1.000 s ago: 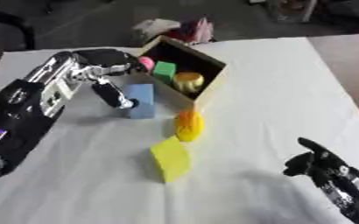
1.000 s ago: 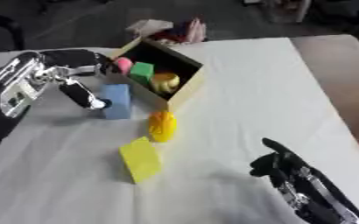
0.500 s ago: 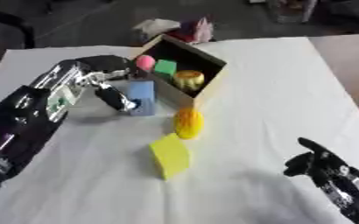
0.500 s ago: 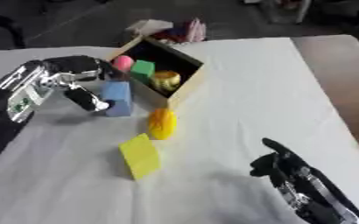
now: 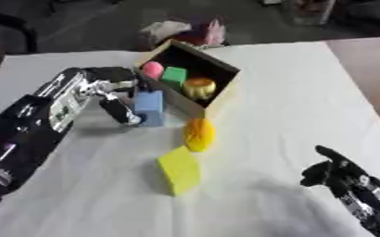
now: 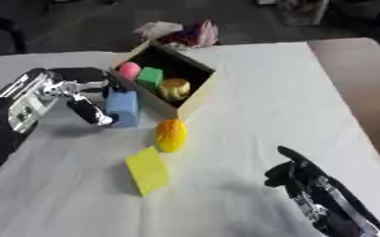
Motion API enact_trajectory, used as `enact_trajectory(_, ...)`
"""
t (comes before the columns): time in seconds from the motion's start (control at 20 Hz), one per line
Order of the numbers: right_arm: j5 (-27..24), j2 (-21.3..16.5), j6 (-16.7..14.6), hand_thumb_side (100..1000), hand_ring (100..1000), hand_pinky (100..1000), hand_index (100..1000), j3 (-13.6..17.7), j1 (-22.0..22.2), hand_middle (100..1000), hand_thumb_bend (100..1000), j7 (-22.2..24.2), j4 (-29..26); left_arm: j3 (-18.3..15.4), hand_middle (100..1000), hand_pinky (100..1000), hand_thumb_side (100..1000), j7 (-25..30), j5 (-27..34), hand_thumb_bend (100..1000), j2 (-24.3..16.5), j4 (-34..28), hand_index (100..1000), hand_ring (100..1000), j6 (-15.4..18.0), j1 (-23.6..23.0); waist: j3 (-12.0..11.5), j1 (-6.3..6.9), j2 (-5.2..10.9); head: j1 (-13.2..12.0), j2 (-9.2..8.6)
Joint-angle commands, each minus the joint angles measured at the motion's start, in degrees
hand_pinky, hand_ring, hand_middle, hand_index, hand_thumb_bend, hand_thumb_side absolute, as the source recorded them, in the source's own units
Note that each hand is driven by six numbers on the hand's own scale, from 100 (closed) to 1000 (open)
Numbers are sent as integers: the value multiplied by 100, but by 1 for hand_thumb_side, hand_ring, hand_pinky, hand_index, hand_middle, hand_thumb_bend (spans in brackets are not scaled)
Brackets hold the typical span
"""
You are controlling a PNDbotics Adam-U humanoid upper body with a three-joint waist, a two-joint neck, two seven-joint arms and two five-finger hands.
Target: Pick up objects on the table and place them in the box.
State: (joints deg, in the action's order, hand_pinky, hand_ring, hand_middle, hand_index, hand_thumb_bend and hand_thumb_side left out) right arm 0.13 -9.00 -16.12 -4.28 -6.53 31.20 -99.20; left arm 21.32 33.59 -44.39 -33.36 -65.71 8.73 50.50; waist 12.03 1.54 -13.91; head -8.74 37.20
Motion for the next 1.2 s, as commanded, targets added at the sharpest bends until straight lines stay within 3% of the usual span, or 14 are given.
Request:
enact_trajectory(0.05, 20, -72, 2, 692, 683, 720, 1000, 24, -40, 681, 100, -16, -39, -85, 531, 689, 296, -221, 101, 139, -287, -354, 721, 548, -52, 122, -6, -4, 96, 12, -29)
enact_trajectory(0.3, 29, -82, 3, 691, 683, 720, 1000, 23, -24, 681, 100, -25, -34, -312, 505, 683, 262, -525, 514, 100, -417, -906, 707, 528, -267, 367, -21, 1, 112, 21, 1)
enact_trajectory(0.5, 29, -77, 4, 694, 683, 720, 1000, 0, -23, 681, 100, -8, -23, -427, 519, 691, 253, -892, 483, 100, -241, -972, 719, 545, -483, 606, 4, -3, 129, -3, -5)
enact_trajectory(0.75, -4, -49, 9, 698, 683, 720, 1000, -38, -41, 681, 100, 25, -16, -411, 543, 700, 250, -1393, 12, 100, 244, -413, 739, 566, -501, 793, 92, -26, 126, -92, -6)
enact_trajectory(0.95, -32, -25, 20, 705, 684, 720, 1000, -80, -53, 681, 100, 69, -16, -468, 577, 707, 244, -1802, -396, 104, 610, 98, 763, 593, -327, 889, 148, -33, 109, -156, -2)
enact_trajectory(1.05, -42, -18, 25, 705, 684, 721, 1000, -82, -61, 681, 100, 78, -18, -465, 609, 719, 247, -2008, -602, 128, 710, 231, 797, 620, -220, 884, 165, -32, 103, -160, -2)
enact_trajectory(1.2, -39, -10, 32, 706, 684, 721, 1000, -87, -73, 681, 100, 84, -12, -405, 689, 755, 257, -2243, -901, 249, 786, 427, 861, 688, -114, 849, 179, -32, 100, -154, -10)
